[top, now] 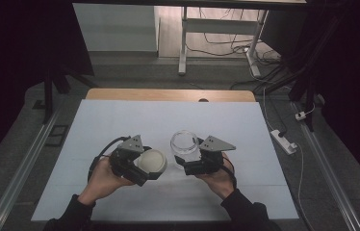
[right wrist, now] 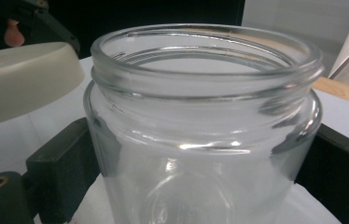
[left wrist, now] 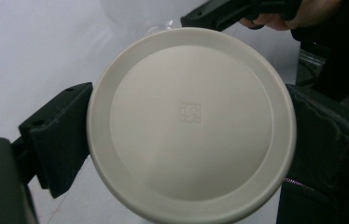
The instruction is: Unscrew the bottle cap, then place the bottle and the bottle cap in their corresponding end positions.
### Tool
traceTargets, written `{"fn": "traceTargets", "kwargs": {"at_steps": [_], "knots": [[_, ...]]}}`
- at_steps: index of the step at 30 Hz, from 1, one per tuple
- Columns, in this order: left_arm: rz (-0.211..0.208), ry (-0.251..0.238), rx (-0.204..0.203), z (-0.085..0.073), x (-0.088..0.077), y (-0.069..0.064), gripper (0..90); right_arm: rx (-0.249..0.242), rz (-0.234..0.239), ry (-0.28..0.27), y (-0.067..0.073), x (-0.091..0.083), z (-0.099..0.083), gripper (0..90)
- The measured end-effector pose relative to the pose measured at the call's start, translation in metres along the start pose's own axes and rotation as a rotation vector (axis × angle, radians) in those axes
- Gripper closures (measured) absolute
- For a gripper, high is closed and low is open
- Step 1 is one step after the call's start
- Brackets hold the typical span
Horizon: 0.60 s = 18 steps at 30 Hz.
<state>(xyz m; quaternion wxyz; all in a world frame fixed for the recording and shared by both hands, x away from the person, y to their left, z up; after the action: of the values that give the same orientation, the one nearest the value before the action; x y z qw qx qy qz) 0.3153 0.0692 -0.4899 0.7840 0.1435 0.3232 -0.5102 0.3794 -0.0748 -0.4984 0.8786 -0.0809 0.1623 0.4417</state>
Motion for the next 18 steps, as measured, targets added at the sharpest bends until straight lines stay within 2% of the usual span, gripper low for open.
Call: {"fn": "traceTargets", "kwargs": {"at_steps": [18], "knots": [[-0.006,0.024,0.0,-0.012,0.018,-0.004,7.9,0.0,-0.018,-0.002,-0.013,0.01,0.002,6.9]]}}
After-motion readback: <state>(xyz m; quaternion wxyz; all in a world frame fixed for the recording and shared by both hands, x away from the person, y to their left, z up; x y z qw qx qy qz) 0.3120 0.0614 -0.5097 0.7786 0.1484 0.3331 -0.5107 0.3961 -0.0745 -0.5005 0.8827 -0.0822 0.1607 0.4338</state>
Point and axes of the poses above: each handheld gripper's, and its own axes: x roughly forward along the jaws, z roughly out of its top, y roughly to its left, the point moved 9 cm from there along x, roughly forward along the jaws
